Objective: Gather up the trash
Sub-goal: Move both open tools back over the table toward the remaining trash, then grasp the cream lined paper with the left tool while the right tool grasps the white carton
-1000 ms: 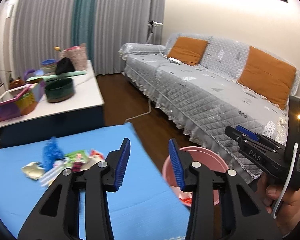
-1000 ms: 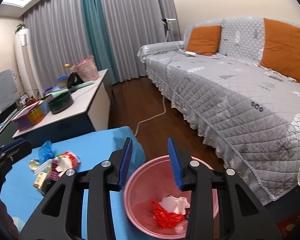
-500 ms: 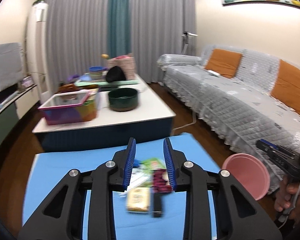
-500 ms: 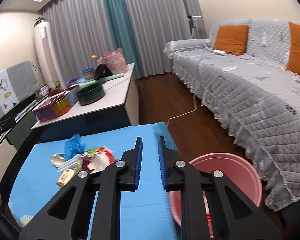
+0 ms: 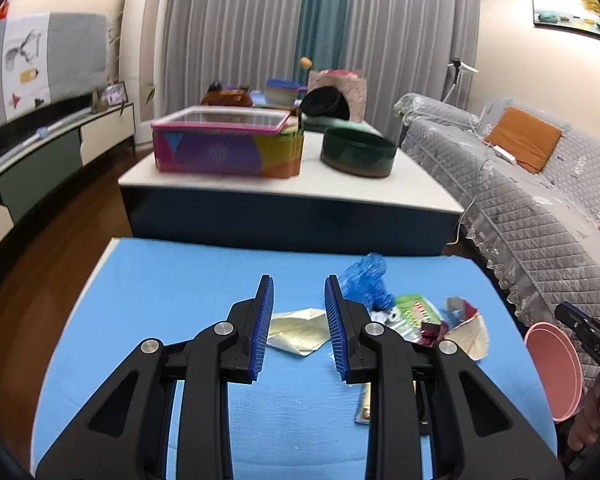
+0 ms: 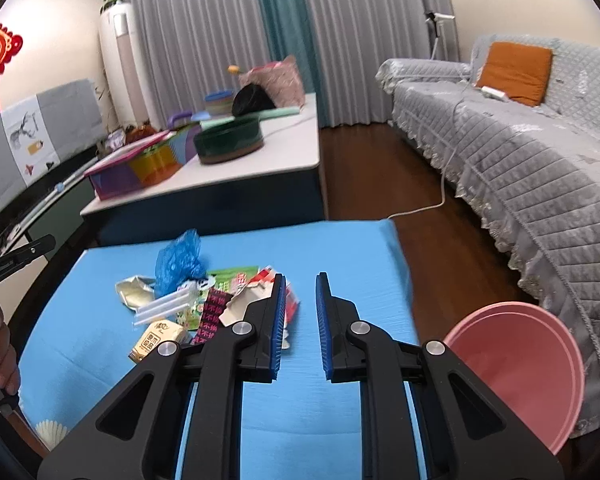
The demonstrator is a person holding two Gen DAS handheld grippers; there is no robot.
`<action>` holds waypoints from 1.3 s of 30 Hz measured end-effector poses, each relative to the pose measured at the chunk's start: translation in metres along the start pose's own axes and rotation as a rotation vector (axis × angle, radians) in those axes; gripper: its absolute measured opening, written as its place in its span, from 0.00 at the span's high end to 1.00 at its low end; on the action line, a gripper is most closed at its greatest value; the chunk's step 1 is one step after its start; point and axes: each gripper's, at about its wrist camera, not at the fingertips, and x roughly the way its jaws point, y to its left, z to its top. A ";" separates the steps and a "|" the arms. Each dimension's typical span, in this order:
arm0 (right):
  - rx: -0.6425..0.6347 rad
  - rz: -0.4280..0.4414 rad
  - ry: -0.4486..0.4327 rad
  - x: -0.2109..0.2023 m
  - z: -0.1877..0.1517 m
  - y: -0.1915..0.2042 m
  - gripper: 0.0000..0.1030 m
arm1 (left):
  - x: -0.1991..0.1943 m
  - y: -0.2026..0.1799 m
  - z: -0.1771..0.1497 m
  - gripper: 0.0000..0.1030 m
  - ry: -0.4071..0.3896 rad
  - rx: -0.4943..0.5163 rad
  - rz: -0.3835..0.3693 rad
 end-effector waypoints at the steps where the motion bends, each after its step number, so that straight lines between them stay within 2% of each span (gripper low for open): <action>1: -0.002 0.004 0.008 0.005 -0.001 0.002 0.83 | 0.008 -0.002 -0.002 0.74 0.011 0.010 0.004; 4: -0.014 0.032 0.048 0.024 -0.005 0.008 0.83 | 0.024 -0.002 -0.010 0.74 0.041 0.022 0.011; 7: -0.031 0.053 0.093 0.042 -0.010 0.014 0.72 | 0.036 0.001 -0.017 0.74 0.068 0.005 0.012; 9: -0.040 0.055 0.118 0.054 -0.014 0.018 0.59 | 0.044 0.001 -0.019 0.74 0.081 -0.005 0.020; 12: -0.041 0.052 0.151 0.068 -0.018 0.020 0.52 | 0.059 0.002 -0.023 0.67 0.115 -0.020 0.029; 13: -0.040 0.048 0.164 0.073 -0.020 0.020 0.51 | 0.066 0.003 -0.025 0.62 0.132 -0.030 0.033; 15: -0.031 0.051 0.195 0.084 -0.023 0.019 0.50 | 0.077 0.005 -0.029 0.59 0.161 -0.047 0.034; 17: -0.024 0.054 0.221 0.092 -0.025 0.019 0.49 | 0.088 0.008 -0.033 0.49 0.191 -0.062 0.041; 21: -0.021 0.067 0.280 0.108 -0.031 0.021 0.46 | 0.109 0.012 -0.042 0.48 0.257 -0.096 0.061; 25: -0.041 0.058 0.293 0.113 -0.034 0.026 0.46 | 0.122 0.014 -0.049 0.48 0.302 -0.120 0.074; 27: -0.046 0.060 0.294 0.113 -0.033 0.027 0.51 | 0.125 0.013 -0.051 0.49 0.315 -0.113 0.084; 31: -0.054 0.052 0.305 0.115 -0.034 0.025 0.65 | 0.126 0.013 -0.053 0.63 0.329 -0.105 0.091; 35: -0.065 0.056 0.307 0.114 -0.034 0.026 0.67 | 0.127 0.016 -0.051 0.81 0.340 -0.115 0.095; 39: -0.082 0.052 0.301 0.110 -0.034 0.028 0.68 | 0.123 0.017 -0.049 0.91 0.331 -0.108 0.105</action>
